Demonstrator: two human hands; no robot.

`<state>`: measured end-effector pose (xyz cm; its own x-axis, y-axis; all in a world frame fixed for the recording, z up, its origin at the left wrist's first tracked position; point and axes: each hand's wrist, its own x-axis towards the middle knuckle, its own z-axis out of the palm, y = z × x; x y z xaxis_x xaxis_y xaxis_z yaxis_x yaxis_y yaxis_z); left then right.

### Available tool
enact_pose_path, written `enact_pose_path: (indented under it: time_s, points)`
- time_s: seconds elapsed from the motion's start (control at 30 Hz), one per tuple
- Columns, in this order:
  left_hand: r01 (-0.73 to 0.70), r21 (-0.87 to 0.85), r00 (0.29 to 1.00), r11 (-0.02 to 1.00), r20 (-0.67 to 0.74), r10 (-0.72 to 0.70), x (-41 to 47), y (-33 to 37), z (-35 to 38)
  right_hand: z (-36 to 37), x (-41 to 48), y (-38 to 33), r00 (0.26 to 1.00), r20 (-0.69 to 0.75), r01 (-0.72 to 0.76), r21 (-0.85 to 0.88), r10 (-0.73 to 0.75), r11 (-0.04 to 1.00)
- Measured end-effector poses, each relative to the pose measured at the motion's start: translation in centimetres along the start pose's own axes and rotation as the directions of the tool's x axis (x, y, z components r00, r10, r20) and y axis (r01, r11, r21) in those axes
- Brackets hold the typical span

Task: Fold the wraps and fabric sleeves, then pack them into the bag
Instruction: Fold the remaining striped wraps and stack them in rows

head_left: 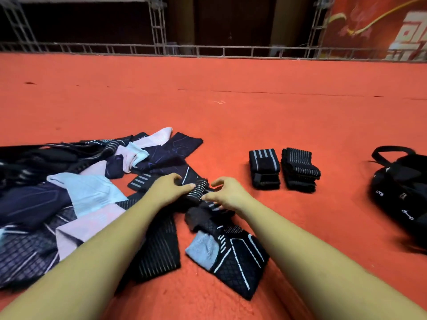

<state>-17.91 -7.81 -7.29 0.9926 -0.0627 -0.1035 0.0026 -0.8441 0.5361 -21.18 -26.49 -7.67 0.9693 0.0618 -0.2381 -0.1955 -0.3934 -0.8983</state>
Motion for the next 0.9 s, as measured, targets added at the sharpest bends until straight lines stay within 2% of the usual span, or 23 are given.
enact_pose_path:
  time_s: [0.07, 0.13, 0.23, 0.33, 0.43, 0.57, 0.67, 0.77, 0.83, 0.9]
  points:
    - [0.006, 0.015, 0.998, 1.000, 0.058, -0.007, 0.2, -0.3, 0.6, 0.7, 0.8, 0.1, 0.999, -0.019, 0.024, -0.185, -0.028, 0.982]
    - [-0.025, 0.045, 0.999, 0.999, 0.049, 0.023, 0.4, -0.5, 1.2, 0.3, 1.1, 0.6, 0.989, -0.139, -0.014, -0.476, -0.059, 0.879]
    - [-0.041, 0.035, 0.997, 0.999, -0.061, 0.043, 0.2, -1.0, 1.3, -0.7, 0.6, 1.5, 0.983, -0.181, -0.102, -0.556, -0.001, 0.825]
    - [-0.014, -0.067, 0.975, 0.998, -0.223, -0.001, 0.3, -1.5, 0.9, -1.6, 0.9, 2.8, 0.973, -0.228, -0.080, -0.461, -0.031, 0.884]
    - [0.013, -0.184, 0.942, 0.983, -0.326, -0.073, -0.3, -1.5, -0.2, -2.8, 0.7, 2.3, 0.942, -0.321, 0.059, -0.136, -0.100, 0.989]
    - [0.043, -0.216, 0.929, 0.975, -0.350, -0.118, -1.1, -1.3, -2.0, -5.8, -2.5, -2.5, 0.891, -0.346, 0.361, 0.143, -0.295, 0.921]
    - [0.011, -0.280, 0.917, 0.960, -0.379, -0.122, -2.2, -0.6, -3.2, -8.2, -5.3, -5.4, 0.899, -0.220, 0.435, 0.332, -0.380, 0.837]
    - [-0.206, -0.371, 0.901, 0.906, -0.432, 0.028, -4.1, 2.2, -4.8, -10.3, -8.2, -7.4, 0.895, -0.066, 0.439, 0.299, -0.440, 0.847]
    - [-0.380, -0.458, 0.911, 0.804, -0.335, 0.240, -5.6, 4.7, -6.0, -11.6, -9.9, -8.3, 0.889, 0.036, 0.425, 0.307, -0.457, 0.851]
    - [-0.441, -0.576, 0.884, 0.688, -0.148, 0.443, -7.4, 7.2, -6.9, -12.4, -11.2, -9.0, 0.877, 0.122, 0.403, 0.338, -0.464, 0.850]
